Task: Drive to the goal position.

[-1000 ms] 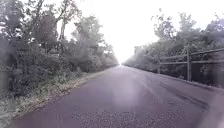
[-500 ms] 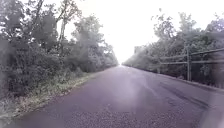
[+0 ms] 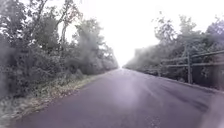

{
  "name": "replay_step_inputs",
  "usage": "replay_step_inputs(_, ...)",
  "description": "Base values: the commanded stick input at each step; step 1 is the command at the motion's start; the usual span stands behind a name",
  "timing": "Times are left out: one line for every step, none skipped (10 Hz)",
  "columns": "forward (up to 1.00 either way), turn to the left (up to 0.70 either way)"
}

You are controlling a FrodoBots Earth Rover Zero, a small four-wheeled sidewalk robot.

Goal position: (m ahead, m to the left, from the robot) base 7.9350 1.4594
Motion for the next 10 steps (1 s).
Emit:
replay_step_inputs(1.00, -0.40)
replay_step_inputs(1.00, -0.37)
replay_step_inputs(1.00, -0.30)
replay_step_inputs(1.00, -0.13)
replay_step_inputs(1.00, 0.00)
replay_step_inputs(1.00, 0.00)
replay_step_inputs(1.00, 0.00)
replay_step_inputs(1.00, 0.00)
replay_step_inputs(1.00, 0.00)
replay_step_inputs(1.00, 0.00)
